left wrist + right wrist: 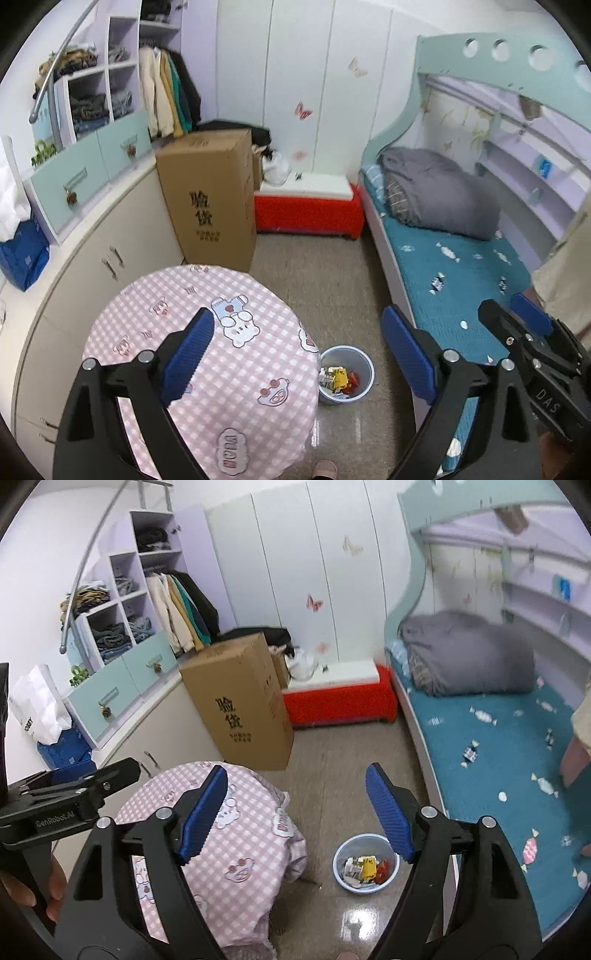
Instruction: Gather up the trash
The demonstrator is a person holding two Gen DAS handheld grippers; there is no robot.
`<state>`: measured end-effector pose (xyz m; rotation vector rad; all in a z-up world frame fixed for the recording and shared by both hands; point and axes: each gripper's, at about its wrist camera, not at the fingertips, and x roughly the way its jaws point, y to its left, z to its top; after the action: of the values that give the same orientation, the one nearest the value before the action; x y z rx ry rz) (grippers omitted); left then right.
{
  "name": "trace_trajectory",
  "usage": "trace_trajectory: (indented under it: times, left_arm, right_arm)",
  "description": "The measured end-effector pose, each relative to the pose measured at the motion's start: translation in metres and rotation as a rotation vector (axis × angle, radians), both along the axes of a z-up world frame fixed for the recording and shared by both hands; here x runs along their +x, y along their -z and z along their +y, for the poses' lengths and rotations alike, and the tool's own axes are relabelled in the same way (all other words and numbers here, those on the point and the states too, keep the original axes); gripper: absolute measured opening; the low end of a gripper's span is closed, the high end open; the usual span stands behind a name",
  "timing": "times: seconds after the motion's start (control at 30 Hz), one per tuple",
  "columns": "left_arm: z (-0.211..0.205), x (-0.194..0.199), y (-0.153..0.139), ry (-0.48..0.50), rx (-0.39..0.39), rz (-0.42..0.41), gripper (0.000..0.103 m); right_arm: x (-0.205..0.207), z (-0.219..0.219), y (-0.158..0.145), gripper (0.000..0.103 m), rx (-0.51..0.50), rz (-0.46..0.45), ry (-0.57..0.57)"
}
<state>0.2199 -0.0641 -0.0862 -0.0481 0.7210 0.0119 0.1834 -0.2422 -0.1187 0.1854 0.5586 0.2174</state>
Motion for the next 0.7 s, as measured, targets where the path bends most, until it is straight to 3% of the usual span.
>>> trace_trajectory:
  times: [0.43, 0.7]
  left_arm:
    - [0.047, -0.127, -0.041, 0.126, 0.022, -0.174, 0.094]
    - [0.062, -0.165, -0.048, 0.161, 0.028, -0.213, 0.094]
  right_arm:
    - [-0.134, 0.055, -0.024, 0.086, -0.025, -0.099, 0.136]
    - [-0.178, 0.073, -0.029, 0.089, -0.055, -0.127, 0.176]
